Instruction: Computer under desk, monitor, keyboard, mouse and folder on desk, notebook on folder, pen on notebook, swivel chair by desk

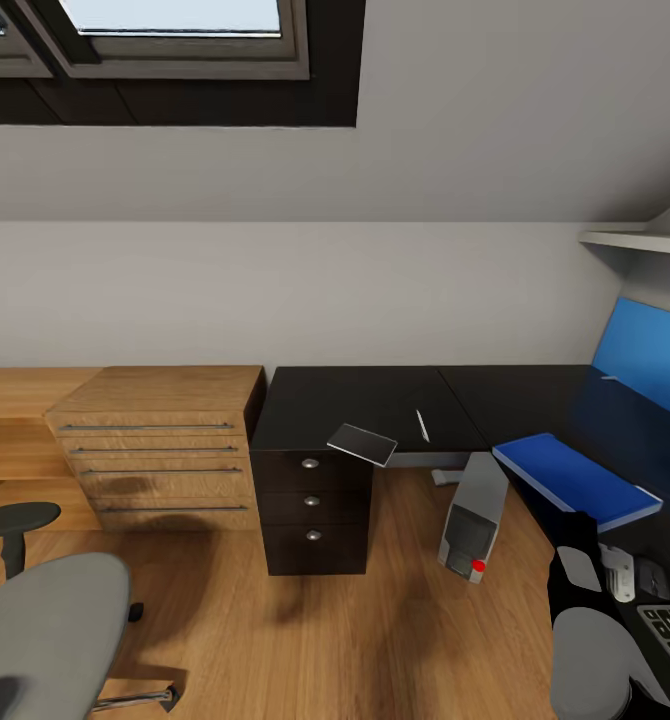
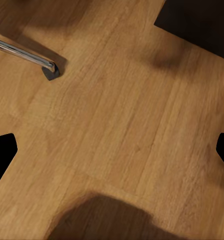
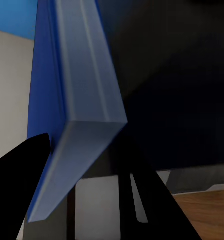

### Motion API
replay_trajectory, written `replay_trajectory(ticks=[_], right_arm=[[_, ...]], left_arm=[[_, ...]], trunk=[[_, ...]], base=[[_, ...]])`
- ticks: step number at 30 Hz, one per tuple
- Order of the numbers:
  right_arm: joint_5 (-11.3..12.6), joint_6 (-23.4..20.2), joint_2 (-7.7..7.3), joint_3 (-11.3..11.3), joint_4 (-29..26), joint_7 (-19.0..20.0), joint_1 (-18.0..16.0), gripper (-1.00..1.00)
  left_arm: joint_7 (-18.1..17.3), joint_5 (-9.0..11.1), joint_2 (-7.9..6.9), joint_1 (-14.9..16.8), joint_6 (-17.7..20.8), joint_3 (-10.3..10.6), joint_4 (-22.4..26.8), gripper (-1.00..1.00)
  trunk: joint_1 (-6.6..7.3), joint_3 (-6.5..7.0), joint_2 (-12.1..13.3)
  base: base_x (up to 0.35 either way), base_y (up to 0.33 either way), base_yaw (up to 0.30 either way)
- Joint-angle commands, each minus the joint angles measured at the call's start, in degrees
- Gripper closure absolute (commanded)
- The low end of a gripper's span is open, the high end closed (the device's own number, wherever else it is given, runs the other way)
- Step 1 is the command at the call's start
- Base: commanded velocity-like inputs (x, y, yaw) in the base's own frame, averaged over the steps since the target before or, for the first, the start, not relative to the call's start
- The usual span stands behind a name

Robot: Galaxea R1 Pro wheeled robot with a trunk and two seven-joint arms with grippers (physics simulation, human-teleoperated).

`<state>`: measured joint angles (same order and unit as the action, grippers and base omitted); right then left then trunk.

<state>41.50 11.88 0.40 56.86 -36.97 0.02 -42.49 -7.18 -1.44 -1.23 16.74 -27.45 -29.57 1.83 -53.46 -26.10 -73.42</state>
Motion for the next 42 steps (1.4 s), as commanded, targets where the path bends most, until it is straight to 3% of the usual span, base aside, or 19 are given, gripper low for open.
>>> replay_trajectory(ticks=[1,24,31,42], right_arm=[[0.51,0.11,0.04,0.09,-0.11,0.03,-0.05,1.0],[0.52,0.08,0.04,1.34,-0.3,-0.02,-0.05,1.0],[0.6,-0.01,0.04,4.25,-0.3,-0.1,-0.05,1.0],[0.61,0.07,0.13,4.66,-0.3,0.03,-0.06,1.0]], left_arm=[[-0.38,-0.14,-0.01,0.04,-0.15,-0.47,-0.07,-1.0],[-0.38,-0.14,-0.09,0.04,-0.15,-0.4,-0.07,-1.0],[-0.38,-0.14,-0.09,0.04,-0.15,-0.4,-0.07,-1.0],[-0.38,-0.14,-0.04,0.04,-0.15,-0.4,-0.07,-1.0]], trunk=[[0.0,-0.07,-0.04],[0.0,-0.73,-0.04],[0.0,-0.73,-0.04],[0.0,-0.84,-0.04]], base=[[0.0,0.0,-0.013],[0.063,0.0,-0.037],[0.003,0.0,0.0],[0.0,0.0,-0.014]])
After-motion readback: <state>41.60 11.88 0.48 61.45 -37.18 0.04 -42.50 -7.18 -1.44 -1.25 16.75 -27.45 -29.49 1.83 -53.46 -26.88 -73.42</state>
